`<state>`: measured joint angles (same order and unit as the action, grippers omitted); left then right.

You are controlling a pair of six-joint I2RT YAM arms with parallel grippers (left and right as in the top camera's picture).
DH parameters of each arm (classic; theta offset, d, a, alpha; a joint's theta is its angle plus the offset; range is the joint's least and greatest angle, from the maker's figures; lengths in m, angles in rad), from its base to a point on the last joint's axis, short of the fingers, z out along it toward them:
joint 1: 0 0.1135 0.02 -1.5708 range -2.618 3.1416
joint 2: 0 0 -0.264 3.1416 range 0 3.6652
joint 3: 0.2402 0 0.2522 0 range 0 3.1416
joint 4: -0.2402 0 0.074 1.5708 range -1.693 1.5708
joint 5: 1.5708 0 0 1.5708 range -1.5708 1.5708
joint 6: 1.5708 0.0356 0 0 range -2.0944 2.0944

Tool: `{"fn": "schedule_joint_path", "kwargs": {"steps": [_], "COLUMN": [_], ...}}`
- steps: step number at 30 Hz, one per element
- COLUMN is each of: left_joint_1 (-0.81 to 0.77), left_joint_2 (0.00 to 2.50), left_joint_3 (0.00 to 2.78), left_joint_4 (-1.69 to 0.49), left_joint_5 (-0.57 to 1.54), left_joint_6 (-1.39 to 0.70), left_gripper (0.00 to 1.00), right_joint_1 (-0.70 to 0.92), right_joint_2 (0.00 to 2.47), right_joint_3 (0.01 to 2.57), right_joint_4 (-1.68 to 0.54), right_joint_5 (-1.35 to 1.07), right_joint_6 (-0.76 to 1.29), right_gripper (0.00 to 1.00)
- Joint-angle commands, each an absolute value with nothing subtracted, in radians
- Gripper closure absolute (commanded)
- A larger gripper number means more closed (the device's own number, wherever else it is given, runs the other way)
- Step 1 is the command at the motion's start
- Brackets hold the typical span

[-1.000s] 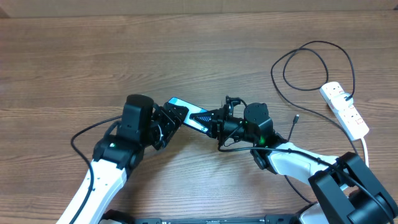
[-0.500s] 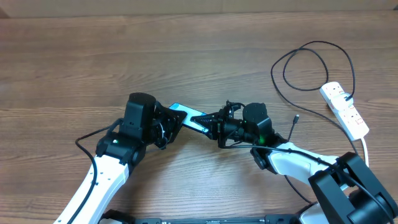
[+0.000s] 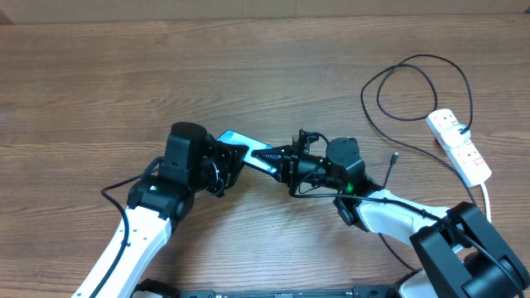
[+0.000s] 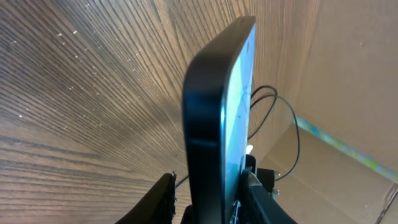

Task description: Plug charger to phone and switch on socket

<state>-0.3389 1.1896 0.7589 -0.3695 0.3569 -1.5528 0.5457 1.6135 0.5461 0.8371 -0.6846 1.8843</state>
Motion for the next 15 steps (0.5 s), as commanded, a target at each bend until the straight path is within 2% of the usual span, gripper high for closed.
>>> {"fn": "schedule_joint_path", "kwargs": {"steps": [1, 4, 8, 15], "left_joint_1": [-0.341, -0.341, -0.341, -0.341], "left_joint_2": [1.199, 1.199, 1.199, 1.199], "left_joint_3": [0.752, 0.752, 0.752, 0.752], "left_joint_4": [-0.384, -0.384, -0.384, -0.348], "left_joint_5": [0.351, 0.333, 0.315, 0.299], "left_joint_6": [-1.602, -1.624, -1.666, -1.692], "left_gripper": [0.76, 0.82, 0.95, 0.96], "right_joint_1": [0.55, 0.55, 0.55, 0.55], "right_joint_2": [1.6, 1.6, 1.6, 1.6], "right_joint_3": [0.562, 0.562, 0.562, 0.562], "right_joint_4": [0.878, 0.877, 0.877, 0.877], "right_joint_5": [-0.694, -0.694, -0.702, -0.701], "right_joint_6": [1.89, 1.895, 1.966, 1.988], "right_gripper": [0.96, 0.96, 0.96, 0.96]}}
